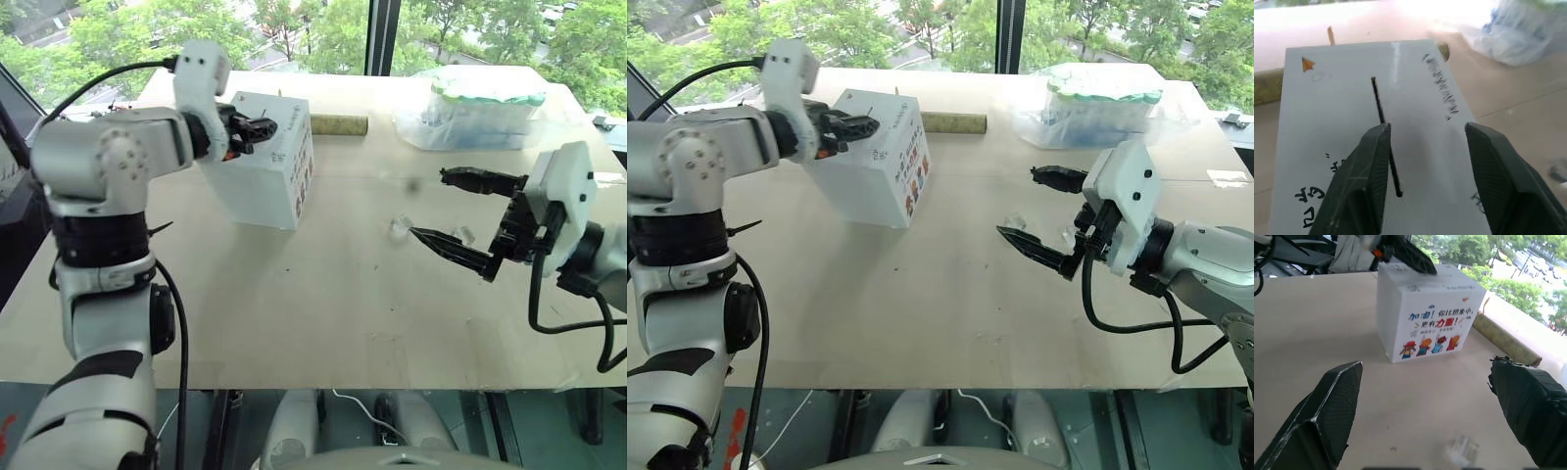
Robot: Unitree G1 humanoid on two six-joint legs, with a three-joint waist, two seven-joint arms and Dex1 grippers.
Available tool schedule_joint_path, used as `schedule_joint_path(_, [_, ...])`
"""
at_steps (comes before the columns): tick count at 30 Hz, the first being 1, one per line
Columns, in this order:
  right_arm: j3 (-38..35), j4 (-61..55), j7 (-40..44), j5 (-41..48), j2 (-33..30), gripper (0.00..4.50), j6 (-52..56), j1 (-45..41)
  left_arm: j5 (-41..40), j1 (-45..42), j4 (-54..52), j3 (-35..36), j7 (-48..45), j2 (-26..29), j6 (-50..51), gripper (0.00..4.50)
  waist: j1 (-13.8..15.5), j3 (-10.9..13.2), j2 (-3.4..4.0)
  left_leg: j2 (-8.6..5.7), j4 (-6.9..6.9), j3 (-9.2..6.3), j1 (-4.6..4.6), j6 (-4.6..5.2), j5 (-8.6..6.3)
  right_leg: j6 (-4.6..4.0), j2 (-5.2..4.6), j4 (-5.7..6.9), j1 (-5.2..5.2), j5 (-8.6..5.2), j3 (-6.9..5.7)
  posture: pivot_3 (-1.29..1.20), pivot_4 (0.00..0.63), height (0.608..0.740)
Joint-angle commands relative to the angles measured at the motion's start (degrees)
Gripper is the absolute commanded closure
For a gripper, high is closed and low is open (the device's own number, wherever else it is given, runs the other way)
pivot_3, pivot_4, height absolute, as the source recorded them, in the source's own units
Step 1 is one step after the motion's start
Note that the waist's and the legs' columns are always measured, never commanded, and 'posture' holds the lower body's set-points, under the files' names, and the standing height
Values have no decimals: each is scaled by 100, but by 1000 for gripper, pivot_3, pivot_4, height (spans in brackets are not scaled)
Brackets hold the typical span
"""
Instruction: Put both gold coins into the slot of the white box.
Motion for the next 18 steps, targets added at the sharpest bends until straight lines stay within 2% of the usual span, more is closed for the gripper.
schedule_joint_path(1, [-329, -166, -215, 5, 8, 0, -56, 138, -569, 718, -1015, 573, -696, 173, -410, 2034, -32, -1, 2, 0, -1, 2, 1, 0, 0, 0, -2, -3, 1, 0, 1, 0, 150, 740])
schedule_joint_path(3, [-442, -196, -425, 55, 395, 0, -241, 552, -692, 1881, -1855, 683, -1491, 16, -1437, 2034, -39, -6, 1, 0, -3, 5, 6, 0, 0, 0, -4, -2, 2, 0, 4, 0, 150, 740])
schedule_joint_path(6, [-735, -178, -305, -78, 427, 0, -200, 1436, -1056, 2987, -2575, 752, -2140, -138, -2037, 2034, -2, -8, -3, 0, -20, 13, 13, -1, 0, 0, -14, -10, 6, 0, 4, 0, 150, 740])
schedule_joint_path(10, [-1421, -220, 340, -1289, 329, 0, -849, 3229, -688, 4153, -2671, 600, -2468, -67, -2709, 2034, 133, -12, 4, -3, -9, 3, 13, 18, -11, -1, -9, -7, 16, -1, -15, 0, 150, 740])
schedule_joint_path(14, [-2202, -120, 874, -1712, 627, 0, -1444, 4282, -407, 4894, -2496, 673, -2399, 8, -3100, 2034, 98, -16, 13, 0, -6, -1, 53, 31, -19, -2, -2, -9, 59, -3, -14, 0, 150, 740])
schedule_joint_path(18, [-2780, 226, 1501, -1854, 762, 0, -1857, 4865, -88, 5317, -2331, 760, -2343, 24, -3565, 2034, 95, -18, 14, 8, -20, 6, 100, 31, -19, -3, 5, -10, 93, -4, -4, 0, 150, 740])
